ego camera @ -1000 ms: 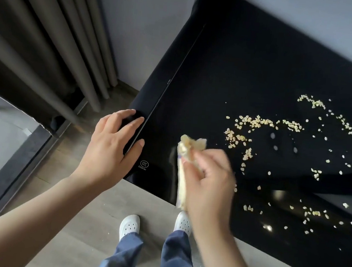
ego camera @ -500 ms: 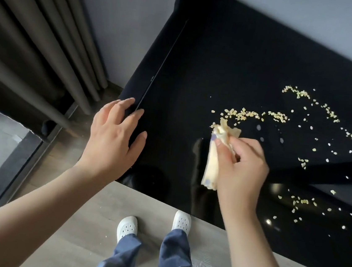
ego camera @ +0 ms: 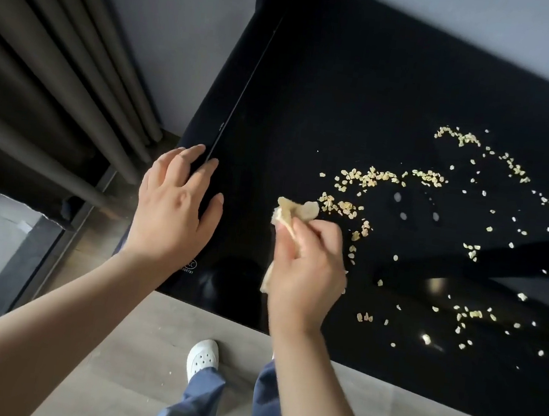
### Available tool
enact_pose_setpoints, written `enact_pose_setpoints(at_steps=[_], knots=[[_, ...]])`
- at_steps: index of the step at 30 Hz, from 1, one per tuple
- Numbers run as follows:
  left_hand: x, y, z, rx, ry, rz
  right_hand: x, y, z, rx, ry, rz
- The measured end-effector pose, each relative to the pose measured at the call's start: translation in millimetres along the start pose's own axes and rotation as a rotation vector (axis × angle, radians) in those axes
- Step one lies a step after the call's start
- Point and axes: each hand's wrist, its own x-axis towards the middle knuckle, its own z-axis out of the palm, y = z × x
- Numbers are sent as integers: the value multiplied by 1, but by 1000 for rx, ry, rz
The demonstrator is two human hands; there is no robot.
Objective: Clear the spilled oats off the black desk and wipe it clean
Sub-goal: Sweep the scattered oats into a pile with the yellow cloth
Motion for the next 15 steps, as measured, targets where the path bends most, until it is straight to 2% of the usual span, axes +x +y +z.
enact_pose_setpoints(at_steps=[5,9,12,15], knots=[[-1,3,1,-3,-3,1,49,38,-23,-16,26,64],[-1,2,0,4,2,5,53,13,-24,147,15,13],[-2,4,0,0,-1,-4,45,-18,1,194,-72,-96],[-5,4,1,11,-13,-9,47,-19,23,125,-175,-135]])
